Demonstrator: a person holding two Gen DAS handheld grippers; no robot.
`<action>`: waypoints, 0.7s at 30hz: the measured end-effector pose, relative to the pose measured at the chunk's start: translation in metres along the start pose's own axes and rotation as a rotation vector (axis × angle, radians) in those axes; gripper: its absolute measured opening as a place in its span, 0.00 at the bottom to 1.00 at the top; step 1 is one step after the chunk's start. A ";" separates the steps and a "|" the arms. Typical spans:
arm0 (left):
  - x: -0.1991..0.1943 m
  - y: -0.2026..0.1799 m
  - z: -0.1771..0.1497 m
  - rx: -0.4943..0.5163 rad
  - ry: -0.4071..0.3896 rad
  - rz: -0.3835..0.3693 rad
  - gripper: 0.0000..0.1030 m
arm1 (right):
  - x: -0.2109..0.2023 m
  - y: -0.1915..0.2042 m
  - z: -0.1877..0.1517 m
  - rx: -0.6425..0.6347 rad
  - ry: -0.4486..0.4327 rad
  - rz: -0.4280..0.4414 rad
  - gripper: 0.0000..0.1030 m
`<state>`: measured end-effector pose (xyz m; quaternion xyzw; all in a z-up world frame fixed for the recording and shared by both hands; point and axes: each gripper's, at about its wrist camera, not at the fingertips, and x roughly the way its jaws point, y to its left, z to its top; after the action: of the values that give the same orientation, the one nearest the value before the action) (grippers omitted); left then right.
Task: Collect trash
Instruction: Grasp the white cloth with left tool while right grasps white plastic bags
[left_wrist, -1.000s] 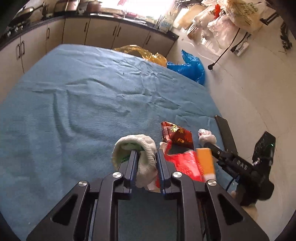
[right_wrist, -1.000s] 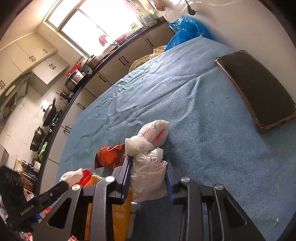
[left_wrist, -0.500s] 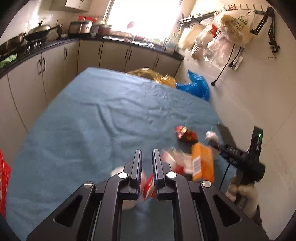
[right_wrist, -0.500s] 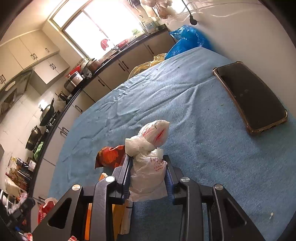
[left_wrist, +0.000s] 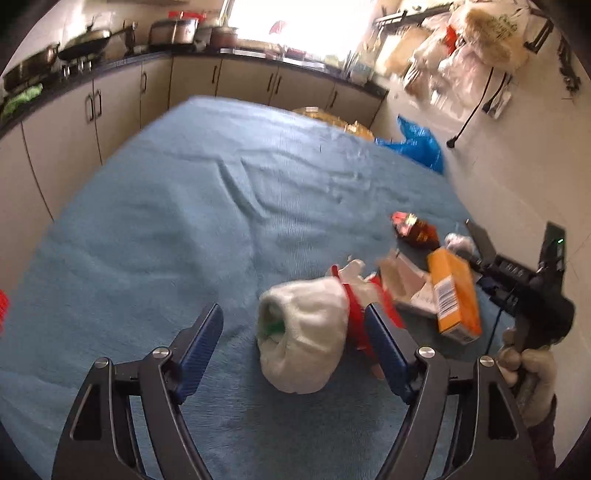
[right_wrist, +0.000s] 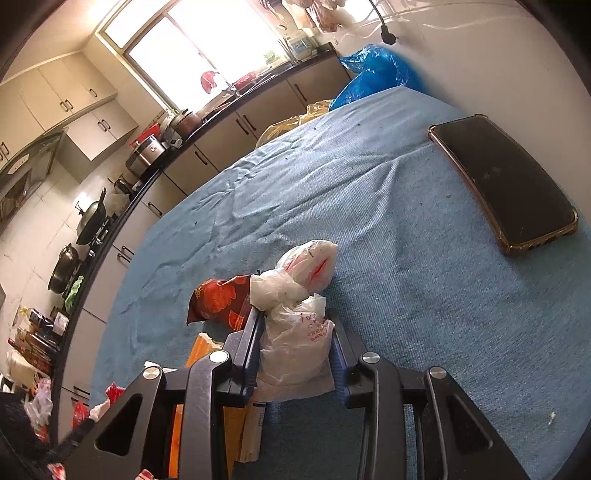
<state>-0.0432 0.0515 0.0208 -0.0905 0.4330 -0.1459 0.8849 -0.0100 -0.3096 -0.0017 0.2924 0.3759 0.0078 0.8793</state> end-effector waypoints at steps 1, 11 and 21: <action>0.008 0.003 -0.002 -0.029 0.022 -0.015 0.75 | 0.000 -0.001 0.000 0.001 0.001 -0.001 0.36; -0.023 0.011 -0.007 -0.106 -0.045 -0.023 0.32 | 0.001 -0.002 0.000 0.014 0.010 0.014 0.36; -0.078 0.020 -0.024 -0.063 -0.145 0.071 0.34 | -0.002 0.004 -0.002 -0.023 -0.009 0.023 0.35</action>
<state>-0.1040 0.0960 0.0587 -0.1133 0.3752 -0.0937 0.9152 -0.0122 -0.3057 0.0010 0.2865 0.3685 0.0206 0.8841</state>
